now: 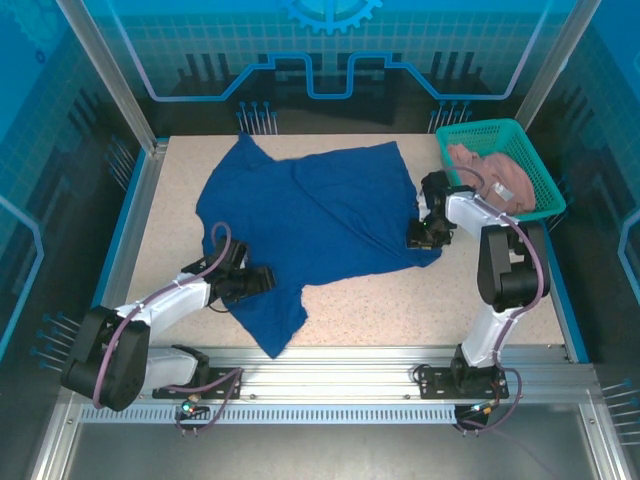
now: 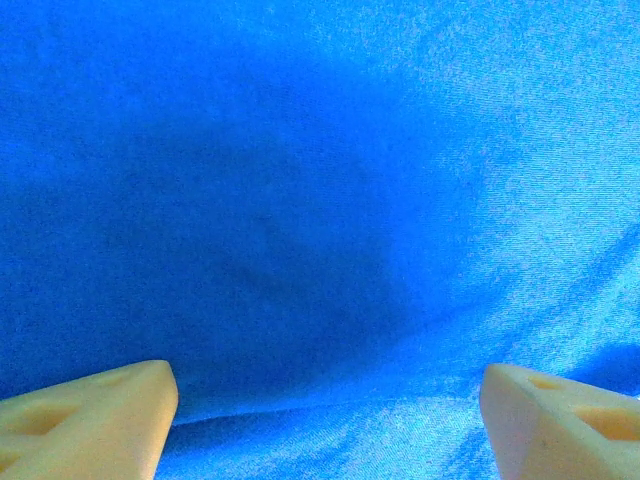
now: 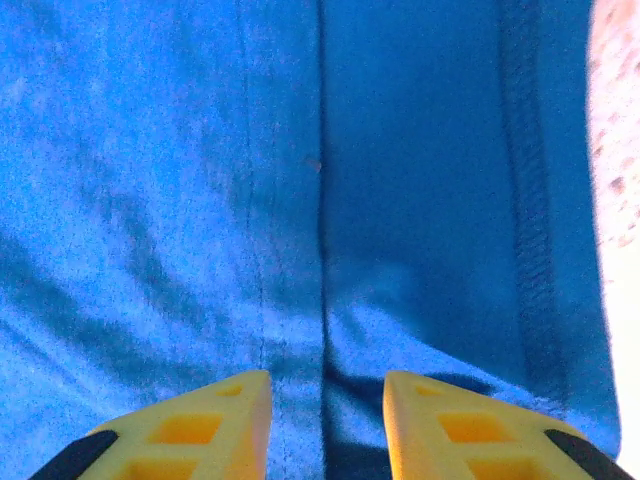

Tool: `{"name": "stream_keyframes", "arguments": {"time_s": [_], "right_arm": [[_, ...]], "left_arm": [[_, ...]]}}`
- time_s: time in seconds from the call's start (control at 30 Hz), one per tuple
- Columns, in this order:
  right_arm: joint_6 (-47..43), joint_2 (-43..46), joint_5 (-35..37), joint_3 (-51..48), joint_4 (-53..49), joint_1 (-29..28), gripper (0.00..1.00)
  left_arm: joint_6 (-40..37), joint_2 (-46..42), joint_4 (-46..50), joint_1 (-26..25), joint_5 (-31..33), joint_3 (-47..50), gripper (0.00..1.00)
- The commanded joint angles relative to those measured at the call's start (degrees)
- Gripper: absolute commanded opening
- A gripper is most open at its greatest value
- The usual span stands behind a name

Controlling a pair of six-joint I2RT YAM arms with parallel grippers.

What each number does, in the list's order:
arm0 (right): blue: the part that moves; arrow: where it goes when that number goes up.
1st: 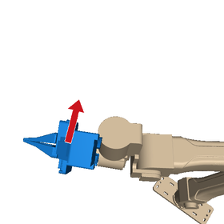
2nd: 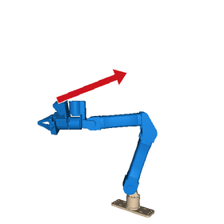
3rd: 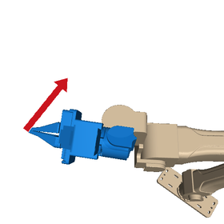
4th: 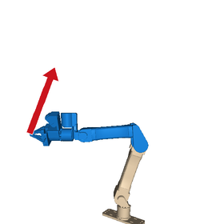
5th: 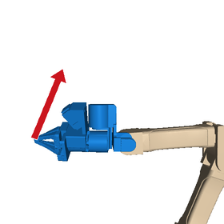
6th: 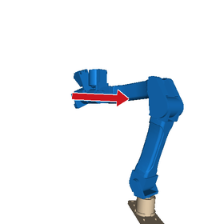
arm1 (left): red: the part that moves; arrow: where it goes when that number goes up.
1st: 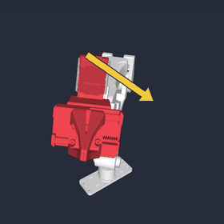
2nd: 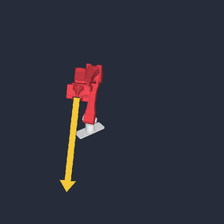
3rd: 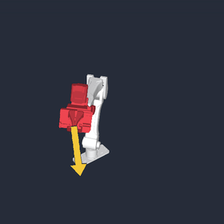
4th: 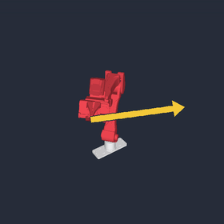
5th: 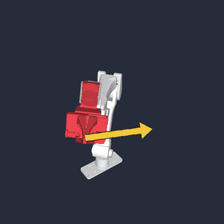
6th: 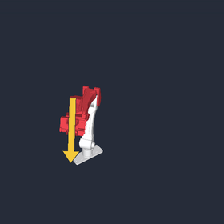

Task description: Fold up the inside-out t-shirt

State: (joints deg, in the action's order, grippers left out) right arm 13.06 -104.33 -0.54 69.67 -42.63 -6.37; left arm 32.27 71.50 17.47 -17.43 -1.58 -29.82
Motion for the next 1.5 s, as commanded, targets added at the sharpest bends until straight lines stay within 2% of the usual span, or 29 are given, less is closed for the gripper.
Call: {"name": "stream_keyframes", "arguments": {"time_s": [0.0, 0.13, 0.37, 0.5, 0.8, 0.9, 0.97, 1.13, 1.33, 1.47], "right_arm": [[0.68, 0.31, -1.59, -1.54, -0.98, -0.22, 0.37], [1.11, -0.77, -4.08, -1.91, 0.31, -0.4, 0.32], [1.18, -1.33, -4.41, -1.29, 0.79, -0.17, 0.07], [1.18, 0.6, -4.67, -1.11, 0.93, 1.03, 0.0], [1.71, 4.83, -2.15, -3.05, 0.79, 2.82, 0.0], [1.93, 5.4, -4.82, -5.02, 0.88, 2.08, 0.26], [2.23, 5.72, -4.51, -6.39, 1.13, 1.54, 0.36], [2.4, 4.6, -4.78, -7.88, 1.79, 1.16, 0.37], [2.85, 4.18, -6.82, -7.44, 2.86, 0.62, 0.22], [3.02, 3.39, -8.0, -7.66, 3.34, 0.6, 0.22]], "left_arm": [[0.78, -0.06, 2.19, -0.41, -1.49, 1.17, 0.82], [0.86, -0.17, 2.12, -0.41, -1.49, 1.28, 0.82], [0.86, -0.68, 2.2, -0.39, -1.4, 1.41, 0.82], [0.86, -0.66, 2.13, -0.41, -1.4, 1.44, 0.82], [0.95, -0.64, 2.13, -0.41, -1.4, 1.52, 0.82], [0.95, -0.62, 2.05, -0.41, -1.4, 1.44, 0.82], [0.86, -0.47, 2.04, -0.41, -1.53, 1.43, 0.82], [0.77, -0.47, 2.09, -0.48, -1.58, 1.44, 0.82], [0.69, -0.64, 2.04, -0.49, -1.58, 1.44, 0.82], [0.69, -0.75, 2.1, -0.5, -1.58, 1.45, 0.82]]}}
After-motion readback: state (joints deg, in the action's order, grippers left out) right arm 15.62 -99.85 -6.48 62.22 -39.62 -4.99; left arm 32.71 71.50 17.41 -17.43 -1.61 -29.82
